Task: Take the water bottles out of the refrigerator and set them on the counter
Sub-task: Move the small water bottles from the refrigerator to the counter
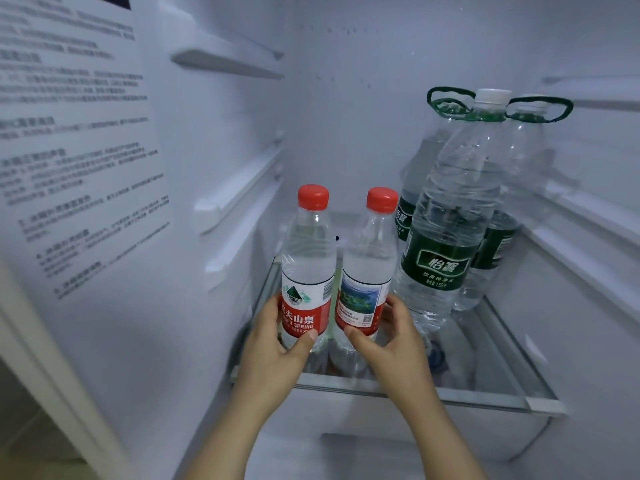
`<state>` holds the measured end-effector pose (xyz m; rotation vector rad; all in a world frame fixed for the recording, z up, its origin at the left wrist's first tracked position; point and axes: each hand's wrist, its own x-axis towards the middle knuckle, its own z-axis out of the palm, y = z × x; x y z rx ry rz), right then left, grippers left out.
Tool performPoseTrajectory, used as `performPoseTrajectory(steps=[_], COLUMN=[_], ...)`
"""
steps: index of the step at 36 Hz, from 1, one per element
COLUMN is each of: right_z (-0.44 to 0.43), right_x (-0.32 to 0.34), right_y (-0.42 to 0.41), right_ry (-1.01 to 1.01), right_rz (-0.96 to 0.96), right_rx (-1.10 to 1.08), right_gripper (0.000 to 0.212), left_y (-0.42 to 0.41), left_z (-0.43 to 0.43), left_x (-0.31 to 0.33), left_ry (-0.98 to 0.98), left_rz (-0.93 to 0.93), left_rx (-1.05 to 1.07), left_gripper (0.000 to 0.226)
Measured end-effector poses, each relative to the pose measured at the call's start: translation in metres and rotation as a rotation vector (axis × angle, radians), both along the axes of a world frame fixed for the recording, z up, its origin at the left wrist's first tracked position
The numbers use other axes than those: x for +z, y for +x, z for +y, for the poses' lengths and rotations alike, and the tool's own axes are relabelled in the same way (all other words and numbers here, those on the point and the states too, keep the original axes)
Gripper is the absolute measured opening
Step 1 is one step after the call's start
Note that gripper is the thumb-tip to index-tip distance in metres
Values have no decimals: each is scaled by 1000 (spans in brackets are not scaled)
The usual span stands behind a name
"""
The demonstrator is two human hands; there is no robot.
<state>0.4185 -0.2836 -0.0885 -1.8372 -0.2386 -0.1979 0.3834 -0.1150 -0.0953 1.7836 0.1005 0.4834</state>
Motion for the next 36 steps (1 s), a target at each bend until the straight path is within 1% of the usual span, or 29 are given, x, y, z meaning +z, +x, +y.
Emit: performPoseTrajectory(steps=[3,7,10,16,20,25,28,32,36], right_z=[2,6,8,8,4,-3,-8,-12,-18], right_x=[6,13,17,20,20,22,26,34,43], right_y=[1,3,5,1,-6,-18,-28,-46,-66], right_ry=[16,54,90,108,114,124,142,182,205], right_rz=[27,17,12,-14,-26,-47,-68,-82,-109], right_rx=[32,53,64,60,59,62,72,80,34], right_gripper=[65,60,60,55,56,59,57,57,54], left_y=[2,7,10,8,1,-16,-27,-39,-51], left_z=[0,-3,-3,-6,-7,-17,-21,-24,-25], left_x=[7,16,17,18,18,21,26,33,40], left_ry=[-62,-81,-89,-117,-139,-185,-211,-276,-290], left_rz=[-11,-35,-30,-34,-36,-84,-98,-107,-120], left_rx=[-24,-36,-36,-41,-63,-81,-92,-104,-147], left_gripper=[61,58,54,51,54,58,60,68,66])
